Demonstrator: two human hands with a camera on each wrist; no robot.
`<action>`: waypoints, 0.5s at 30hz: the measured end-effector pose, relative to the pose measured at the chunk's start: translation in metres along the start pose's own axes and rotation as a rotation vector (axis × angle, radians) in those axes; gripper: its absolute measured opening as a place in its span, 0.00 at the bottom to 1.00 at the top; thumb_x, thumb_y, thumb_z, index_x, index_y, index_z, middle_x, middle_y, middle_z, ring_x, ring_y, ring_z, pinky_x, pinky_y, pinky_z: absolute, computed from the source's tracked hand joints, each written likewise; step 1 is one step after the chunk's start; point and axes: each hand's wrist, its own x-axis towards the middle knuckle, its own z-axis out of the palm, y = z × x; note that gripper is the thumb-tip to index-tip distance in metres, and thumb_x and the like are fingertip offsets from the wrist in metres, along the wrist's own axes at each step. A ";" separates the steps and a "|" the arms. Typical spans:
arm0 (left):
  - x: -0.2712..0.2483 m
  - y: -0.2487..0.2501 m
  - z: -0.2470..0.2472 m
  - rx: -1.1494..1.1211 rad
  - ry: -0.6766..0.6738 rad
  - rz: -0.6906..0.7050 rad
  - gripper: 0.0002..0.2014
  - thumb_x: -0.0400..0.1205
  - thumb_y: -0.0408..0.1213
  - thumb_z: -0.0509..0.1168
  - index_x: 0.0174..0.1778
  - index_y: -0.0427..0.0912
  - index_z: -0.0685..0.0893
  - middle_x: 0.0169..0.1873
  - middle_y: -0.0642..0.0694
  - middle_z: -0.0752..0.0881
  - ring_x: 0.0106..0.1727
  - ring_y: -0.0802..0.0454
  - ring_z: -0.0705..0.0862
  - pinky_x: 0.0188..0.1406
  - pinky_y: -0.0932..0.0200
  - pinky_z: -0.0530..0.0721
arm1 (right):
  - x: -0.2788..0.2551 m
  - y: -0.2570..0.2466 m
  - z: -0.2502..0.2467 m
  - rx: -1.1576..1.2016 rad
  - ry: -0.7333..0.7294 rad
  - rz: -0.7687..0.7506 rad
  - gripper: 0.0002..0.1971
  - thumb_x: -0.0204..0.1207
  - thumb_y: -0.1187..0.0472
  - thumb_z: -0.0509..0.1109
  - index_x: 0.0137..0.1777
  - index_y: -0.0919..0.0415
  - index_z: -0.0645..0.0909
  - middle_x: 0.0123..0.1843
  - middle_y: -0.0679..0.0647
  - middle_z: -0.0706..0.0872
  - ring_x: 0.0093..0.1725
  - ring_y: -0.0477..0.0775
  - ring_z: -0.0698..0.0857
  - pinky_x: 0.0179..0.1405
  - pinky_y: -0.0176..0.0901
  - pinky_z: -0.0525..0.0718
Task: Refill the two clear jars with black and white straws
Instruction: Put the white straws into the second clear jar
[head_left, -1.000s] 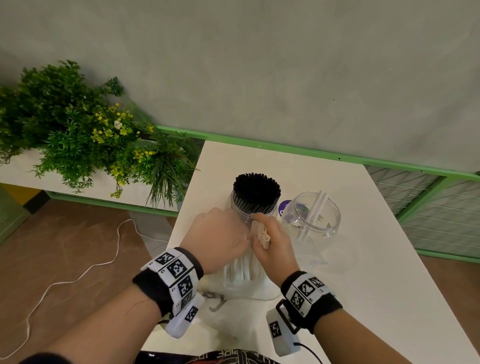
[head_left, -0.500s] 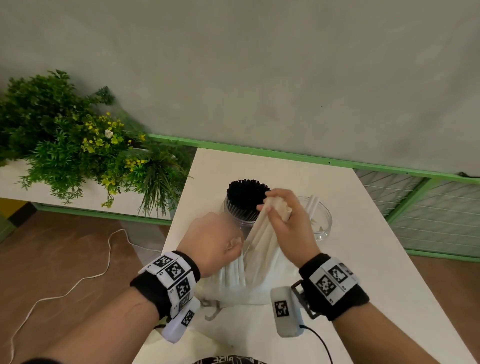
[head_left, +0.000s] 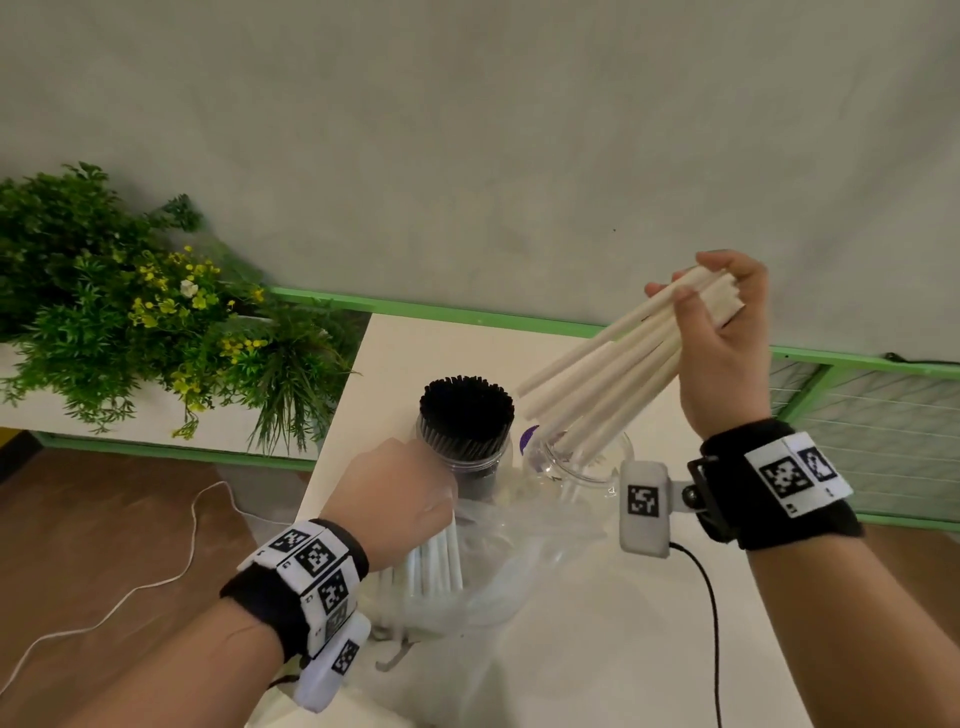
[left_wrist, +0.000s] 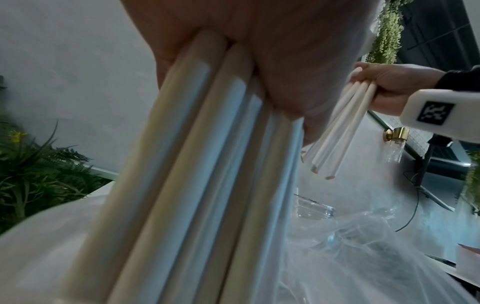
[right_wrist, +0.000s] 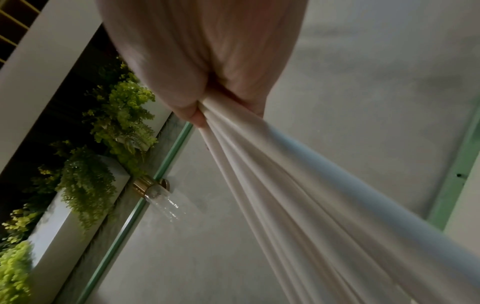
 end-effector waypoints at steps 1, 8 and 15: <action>0.001 0.001 0.000 0.000 0.005 -0.001 0.17 0.75 0.56 0.49 0.46 0.61 0.82 0.50 0.59 0.78 0.48 0.55 0.74 0.48 0.54 0.75 | 0.006 0.003 -0.005 -0.015 0.012 -0.009 0.14 0.83 0.72 0.59 0.57 0.50 0.71 0.54 0.61 0.76 0.54 0.55 0.89 0.48 0.42 0.86; 0.007 0.004 0.000 0.033 0.002 -0.025 0.16 0.75 0.57 0.51 0.47 0.61 0.83 0.48 0.60 0.77 0.48 0.55 0.75 0.47 0.55 0.76 | 0.013 0.050 -0.022 -0.184 -0.018 0.046 0.18 0.81 0.68 0.60 0.56 0.40 0.73 0.56 0.54 0.79 0.56 0.55 0.88 0.56 0.60 0.86; 0.007 0.009 0.001 0.046 0.024 -0.056 0.14 0.75 0.56 0.53 0.45 0.61 0.83 0.48 0.59 0.79 0.48 0.55 0.76 0.48 0.53 0.79 | 0.005 0.099 -0.024 -0.265 -0.048 0.138 0.22 0.81 0.71 0.59 0.53 0.35 0.71 0.57 0.61 0.85 0.51 0.41 0.87 0.54 0.49 0.83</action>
